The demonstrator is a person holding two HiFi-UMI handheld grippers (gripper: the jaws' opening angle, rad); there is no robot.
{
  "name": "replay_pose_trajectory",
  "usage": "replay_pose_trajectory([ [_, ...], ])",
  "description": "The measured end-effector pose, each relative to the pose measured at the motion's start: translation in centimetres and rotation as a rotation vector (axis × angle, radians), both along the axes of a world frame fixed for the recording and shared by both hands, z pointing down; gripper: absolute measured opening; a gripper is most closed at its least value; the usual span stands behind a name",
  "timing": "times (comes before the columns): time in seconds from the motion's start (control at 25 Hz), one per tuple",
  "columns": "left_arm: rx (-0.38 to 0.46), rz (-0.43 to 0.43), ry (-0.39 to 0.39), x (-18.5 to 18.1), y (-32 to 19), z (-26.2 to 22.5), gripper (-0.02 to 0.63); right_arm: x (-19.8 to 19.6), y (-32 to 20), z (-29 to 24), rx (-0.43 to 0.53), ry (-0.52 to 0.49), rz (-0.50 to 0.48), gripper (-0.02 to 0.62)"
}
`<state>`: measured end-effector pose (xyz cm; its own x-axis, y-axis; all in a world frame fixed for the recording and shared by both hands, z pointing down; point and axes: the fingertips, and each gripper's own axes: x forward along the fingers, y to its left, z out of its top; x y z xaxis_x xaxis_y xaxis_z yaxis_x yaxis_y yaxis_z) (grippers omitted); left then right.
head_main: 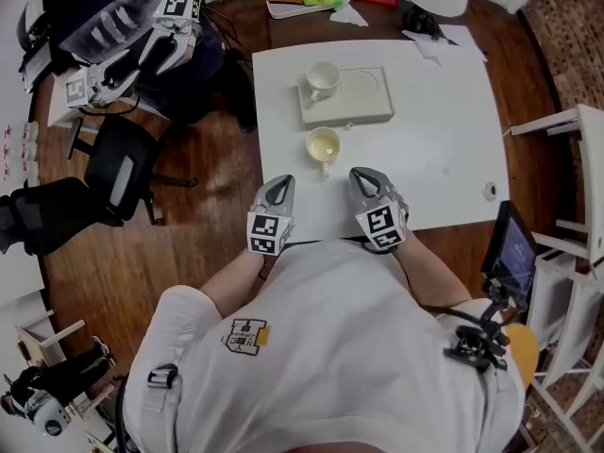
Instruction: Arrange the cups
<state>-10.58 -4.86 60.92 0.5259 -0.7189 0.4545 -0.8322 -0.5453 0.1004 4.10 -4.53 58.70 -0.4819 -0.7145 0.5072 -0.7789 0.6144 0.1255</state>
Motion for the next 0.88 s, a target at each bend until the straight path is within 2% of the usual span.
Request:
replay_pose_trajectory([
  [0.16,0.002,0.018,-0.009,-1.4,-0.9,-0.3,0.002,-1.3,-1.1,-0.8,0.013,-0.043,0.109,0.030],
  [0.36,0.004,0.042,-0.012,-3.1,-1.4,-0.2,0.002,-3.3,-2.2,-0.9,-0.007,-0.099,0.228,0.125],
  [0.56,-0.003,0.110,-0.013,-3.0,-2.5,0.9,0.002,-4.6,-3.2,0.1,-0.026,-0.116,0.328,0.282],
  [0.68,0.006,0.142,-0.027,-2.2,-4.1,1.1,0.002,-5.3,-4.0,1.4,-0.061,-0.103,0.353,0.414],
  [0.76,0.014,0.152,-0.043,-1.5,-5.0,0.7,0.002,-5.5,-4.3,2.4,-0.083,-0.068,0.353,0.478],
  [0.88,0.025,0.161,-0.061,-0.5,-5.9,0.0,0.002,-5.3,-5.0,3.6,-0.098,-0.006,0.339,0.523],
])
